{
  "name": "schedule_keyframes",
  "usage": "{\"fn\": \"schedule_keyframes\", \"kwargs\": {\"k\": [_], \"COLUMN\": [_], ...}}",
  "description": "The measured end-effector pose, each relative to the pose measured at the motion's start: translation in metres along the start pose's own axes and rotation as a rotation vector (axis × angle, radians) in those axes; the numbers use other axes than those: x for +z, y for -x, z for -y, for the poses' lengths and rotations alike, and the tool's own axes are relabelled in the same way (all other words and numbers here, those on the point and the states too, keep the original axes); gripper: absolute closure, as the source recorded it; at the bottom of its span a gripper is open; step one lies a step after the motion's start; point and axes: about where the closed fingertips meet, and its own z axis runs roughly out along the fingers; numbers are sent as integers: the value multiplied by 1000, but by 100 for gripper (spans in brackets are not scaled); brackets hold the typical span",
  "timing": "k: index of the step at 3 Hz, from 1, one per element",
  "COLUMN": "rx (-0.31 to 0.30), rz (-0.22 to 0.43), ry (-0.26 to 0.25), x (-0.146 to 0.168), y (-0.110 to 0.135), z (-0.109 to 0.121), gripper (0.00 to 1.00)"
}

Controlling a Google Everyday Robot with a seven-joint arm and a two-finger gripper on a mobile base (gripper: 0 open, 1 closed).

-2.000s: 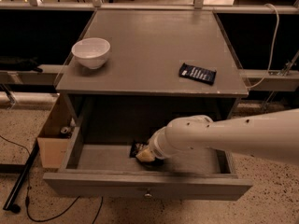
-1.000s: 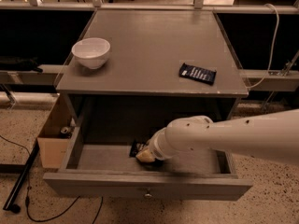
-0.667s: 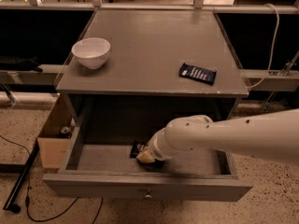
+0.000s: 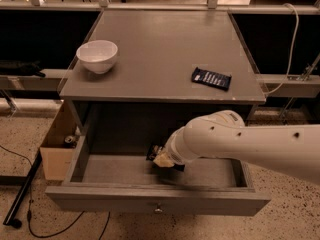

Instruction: Pick rxbar chocolate from top drawer and place on counter

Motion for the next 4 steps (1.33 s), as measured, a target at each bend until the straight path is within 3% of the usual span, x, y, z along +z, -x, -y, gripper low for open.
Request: {"fn": "schedule_keyframes", "kwargs": {"k": [1,2,4], "rx": [-41,-44,-164], "rz": [21,24,128], "ry": [-64,-70,-184], "x": [-45,-48,-110], "y": [20,21,92], "z": [13,13,18], "gripper": [100,100,100]}}
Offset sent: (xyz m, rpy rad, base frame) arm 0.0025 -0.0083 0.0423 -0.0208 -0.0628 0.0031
